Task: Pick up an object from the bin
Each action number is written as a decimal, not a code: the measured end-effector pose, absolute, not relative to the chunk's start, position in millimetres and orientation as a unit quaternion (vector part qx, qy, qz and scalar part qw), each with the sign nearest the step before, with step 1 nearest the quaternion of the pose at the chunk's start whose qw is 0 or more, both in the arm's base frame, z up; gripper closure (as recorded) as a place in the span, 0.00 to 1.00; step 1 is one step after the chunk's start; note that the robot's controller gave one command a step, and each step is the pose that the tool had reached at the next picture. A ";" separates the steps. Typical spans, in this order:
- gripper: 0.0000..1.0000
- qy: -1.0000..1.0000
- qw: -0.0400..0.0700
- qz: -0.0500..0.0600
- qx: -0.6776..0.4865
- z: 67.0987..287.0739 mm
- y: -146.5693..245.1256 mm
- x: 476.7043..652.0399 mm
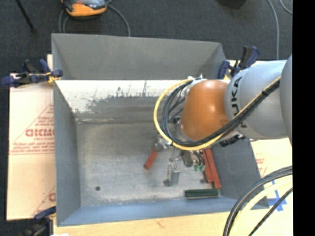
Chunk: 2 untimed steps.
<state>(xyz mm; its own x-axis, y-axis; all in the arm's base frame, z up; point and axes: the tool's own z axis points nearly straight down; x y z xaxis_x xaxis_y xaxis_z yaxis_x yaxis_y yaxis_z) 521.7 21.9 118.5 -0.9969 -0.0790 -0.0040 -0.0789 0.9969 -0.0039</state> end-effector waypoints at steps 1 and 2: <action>0.00 0.998 0.002 0.001 -0.062 99.9 44.6 549.6; 0.00 0.996 0.002 -0.001 -0.091 84.3 54.5 572.9</action>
Offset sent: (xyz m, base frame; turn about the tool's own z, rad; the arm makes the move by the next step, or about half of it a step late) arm 0.0728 0.0515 -0.0485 -0.1494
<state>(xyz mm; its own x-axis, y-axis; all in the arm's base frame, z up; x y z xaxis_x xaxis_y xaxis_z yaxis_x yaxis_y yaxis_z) 572.9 54.5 84.3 -0.9833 -0.1820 -0.0038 -0.1820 0.9833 -0.0020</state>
